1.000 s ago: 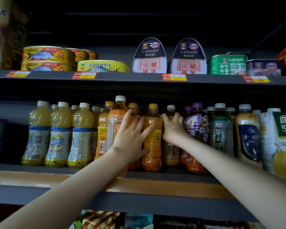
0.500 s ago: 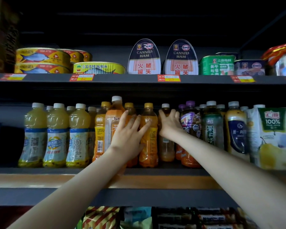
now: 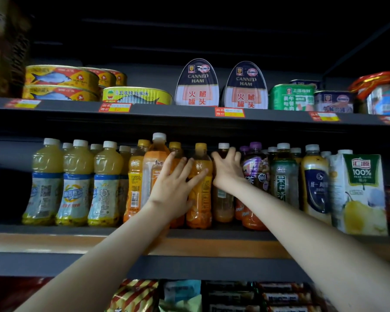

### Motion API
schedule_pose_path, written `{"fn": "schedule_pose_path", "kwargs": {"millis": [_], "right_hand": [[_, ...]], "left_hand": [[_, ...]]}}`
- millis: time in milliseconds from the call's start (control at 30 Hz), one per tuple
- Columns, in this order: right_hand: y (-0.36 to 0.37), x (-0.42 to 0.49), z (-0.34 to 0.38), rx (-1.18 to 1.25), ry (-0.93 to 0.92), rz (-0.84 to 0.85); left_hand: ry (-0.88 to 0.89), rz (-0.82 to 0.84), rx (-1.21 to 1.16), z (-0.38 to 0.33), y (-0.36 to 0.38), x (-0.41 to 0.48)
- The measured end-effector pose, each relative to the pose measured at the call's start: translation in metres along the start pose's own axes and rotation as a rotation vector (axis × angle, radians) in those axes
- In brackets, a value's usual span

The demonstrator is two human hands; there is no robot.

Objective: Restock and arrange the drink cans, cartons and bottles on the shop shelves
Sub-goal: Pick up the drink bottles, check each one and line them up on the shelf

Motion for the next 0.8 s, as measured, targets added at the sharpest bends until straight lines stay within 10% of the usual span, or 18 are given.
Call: {"fn": "schedule_pose_path", "kwargs": {"millis": [367,800], "right_hand": [[-0.027,-0.053,0.007,0.137,-0.203,-0.046],[-0.128,-0.149,-0.032,0.420,-0.219,-0.302]], "left_hand": [[-0.016,0.029,-0.079,-0.001,-0.005,-0.002],[-0.091,-0.275,-0.815,-0.026,-0.077,-0.016]]}}
Point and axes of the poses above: each hand's wrist, its own x-axis towards the middle knuckle, its own y-axis out of the palm, z = x × y, the point moved 10 cm from there along x, towards the middle knuckle, and after that the axes turned 1 degree about z, right-handed, at the moved point
